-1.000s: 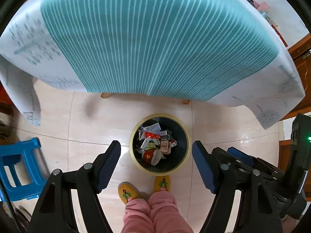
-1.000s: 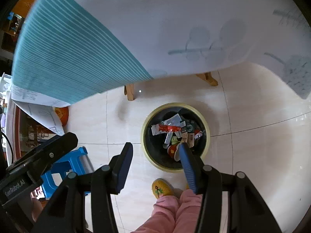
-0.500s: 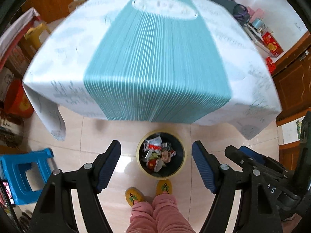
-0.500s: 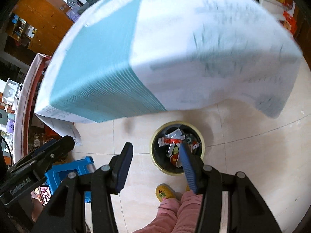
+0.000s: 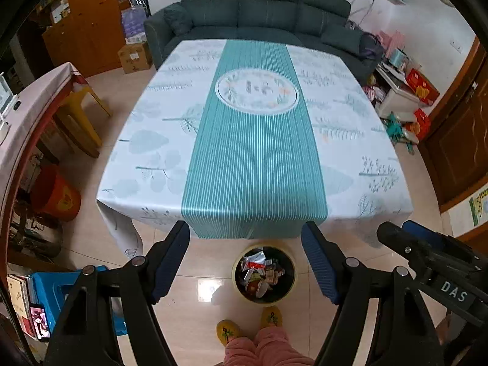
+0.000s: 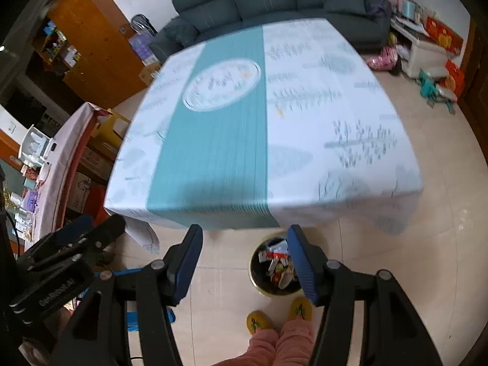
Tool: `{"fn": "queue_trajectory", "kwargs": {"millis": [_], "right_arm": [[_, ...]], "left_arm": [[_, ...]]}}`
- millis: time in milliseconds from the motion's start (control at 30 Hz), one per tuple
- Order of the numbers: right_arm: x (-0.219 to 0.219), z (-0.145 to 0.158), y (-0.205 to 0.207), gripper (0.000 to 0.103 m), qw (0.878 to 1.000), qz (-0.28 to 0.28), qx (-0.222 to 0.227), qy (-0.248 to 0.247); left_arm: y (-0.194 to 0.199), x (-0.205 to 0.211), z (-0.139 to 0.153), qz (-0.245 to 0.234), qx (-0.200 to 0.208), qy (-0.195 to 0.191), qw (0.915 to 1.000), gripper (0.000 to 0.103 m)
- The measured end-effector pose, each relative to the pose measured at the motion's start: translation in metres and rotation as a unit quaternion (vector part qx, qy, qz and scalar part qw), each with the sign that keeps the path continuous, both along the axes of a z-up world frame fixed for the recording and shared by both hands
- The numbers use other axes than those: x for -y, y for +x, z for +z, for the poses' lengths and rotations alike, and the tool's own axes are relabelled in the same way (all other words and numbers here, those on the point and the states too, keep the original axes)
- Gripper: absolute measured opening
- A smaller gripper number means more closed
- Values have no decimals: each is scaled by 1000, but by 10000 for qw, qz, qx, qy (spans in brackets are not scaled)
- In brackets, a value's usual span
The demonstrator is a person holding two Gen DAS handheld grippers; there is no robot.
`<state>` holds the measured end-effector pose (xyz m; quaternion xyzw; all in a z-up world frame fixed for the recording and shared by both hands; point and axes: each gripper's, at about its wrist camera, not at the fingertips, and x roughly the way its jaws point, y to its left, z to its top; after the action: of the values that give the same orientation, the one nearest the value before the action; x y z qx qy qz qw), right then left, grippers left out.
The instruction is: Collect trash
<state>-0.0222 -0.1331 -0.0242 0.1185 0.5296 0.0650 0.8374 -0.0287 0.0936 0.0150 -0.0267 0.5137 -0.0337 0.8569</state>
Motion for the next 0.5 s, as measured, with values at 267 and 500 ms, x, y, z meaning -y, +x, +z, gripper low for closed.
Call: {"fn": "queue_trajectory", "kwargs": {"millis": [267, 500], "right_arm": [[-8, 36, -1, 58, 9991, 161, 336, -203], [-12, 44, 2, 58, 9986, 204, 401, -278]], "left_arm": [[-4, 8, 23, 110, 220, 21, 9997, 74], [-3, 16, 28, 37, 258, 97, 9996, 74]]}}
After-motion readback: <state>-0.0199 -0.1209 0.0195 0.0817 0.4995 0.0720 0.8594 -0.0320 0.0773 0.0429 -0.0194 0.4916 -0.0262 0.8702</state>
